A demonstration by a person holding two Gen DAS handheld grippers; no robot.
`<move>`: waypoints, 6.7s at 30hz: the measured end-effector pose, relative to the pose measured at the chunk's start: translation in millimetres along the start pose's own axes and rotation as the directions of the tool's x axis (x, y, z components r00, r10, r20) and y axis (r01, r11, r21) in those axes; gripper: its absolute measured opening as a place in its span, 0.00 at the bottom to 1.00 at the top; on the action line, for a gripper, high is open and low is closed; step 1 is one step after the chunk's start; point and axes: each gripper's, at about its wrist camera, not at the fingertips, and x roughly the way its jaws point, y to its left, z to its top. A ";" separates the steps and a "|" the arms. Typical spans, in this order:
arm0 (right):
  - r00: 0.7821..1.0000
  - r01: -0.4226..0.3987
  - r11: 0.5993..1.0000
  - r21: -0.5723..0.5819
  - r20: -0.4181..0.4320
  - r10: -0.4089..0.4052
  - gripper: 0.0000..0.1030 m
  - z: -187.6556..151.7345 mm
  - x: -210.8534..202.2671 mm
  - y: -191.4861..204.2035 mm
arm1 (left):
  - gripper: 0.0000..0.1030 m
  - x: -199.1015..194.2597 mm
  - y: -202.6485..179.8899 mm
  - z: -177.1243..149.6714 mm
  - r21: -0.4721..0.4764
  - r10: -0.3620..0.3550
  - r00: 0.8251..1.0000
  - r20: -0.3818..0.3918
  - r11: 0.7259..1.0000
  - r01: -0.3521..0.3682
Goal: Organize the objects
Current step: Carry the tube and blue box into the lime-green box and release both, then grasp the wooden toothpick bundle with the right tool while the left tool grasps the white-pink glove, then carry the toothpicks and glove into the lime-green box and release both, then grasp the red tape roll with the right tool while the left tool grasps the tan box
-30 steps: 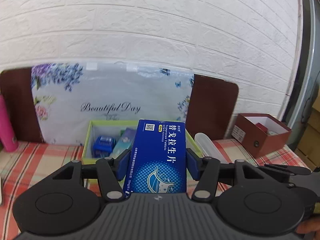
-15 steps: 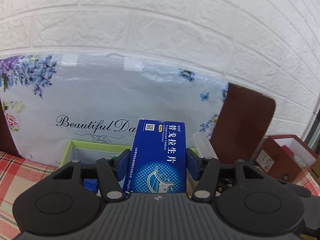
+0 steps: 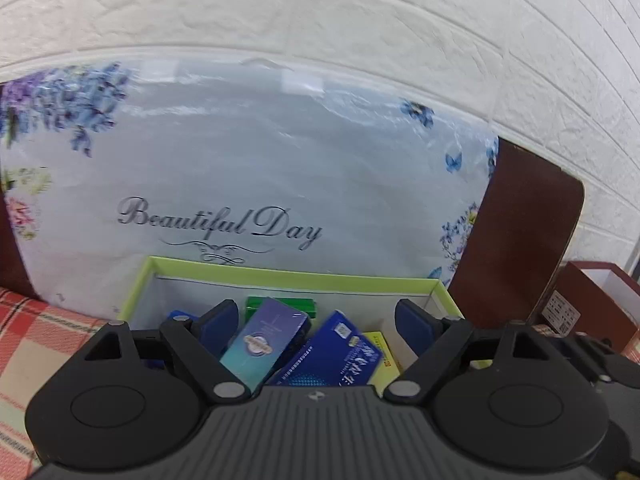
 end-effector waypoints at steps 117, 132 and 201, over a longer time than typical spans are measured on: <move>0.914 -0.208 0.975 0.073 -0.340 0.220 0.23 -134.7 -243.2 50.0 | 0.55 -193.5 -11.9 -207.7 0.175 -0.085 0.930 -0.357 0.972 0.156; 0.943 -0.277 0.953 0.125 -0.155 0.294 0.23 -77.1 -268.7 46.8 | 0.17 -231.2 5.4 -137.2 0.033 -0.166 0.970 -0.180 0.984 0.175; 1.000 -0.020 0.995 0.096 0.007 0.019 1.00 -74.7 -213.4 29.8 | 0.91 -177.8 -28.9 -101.0 -0.035 0.117 0.987 -0.110 0.992 -0.121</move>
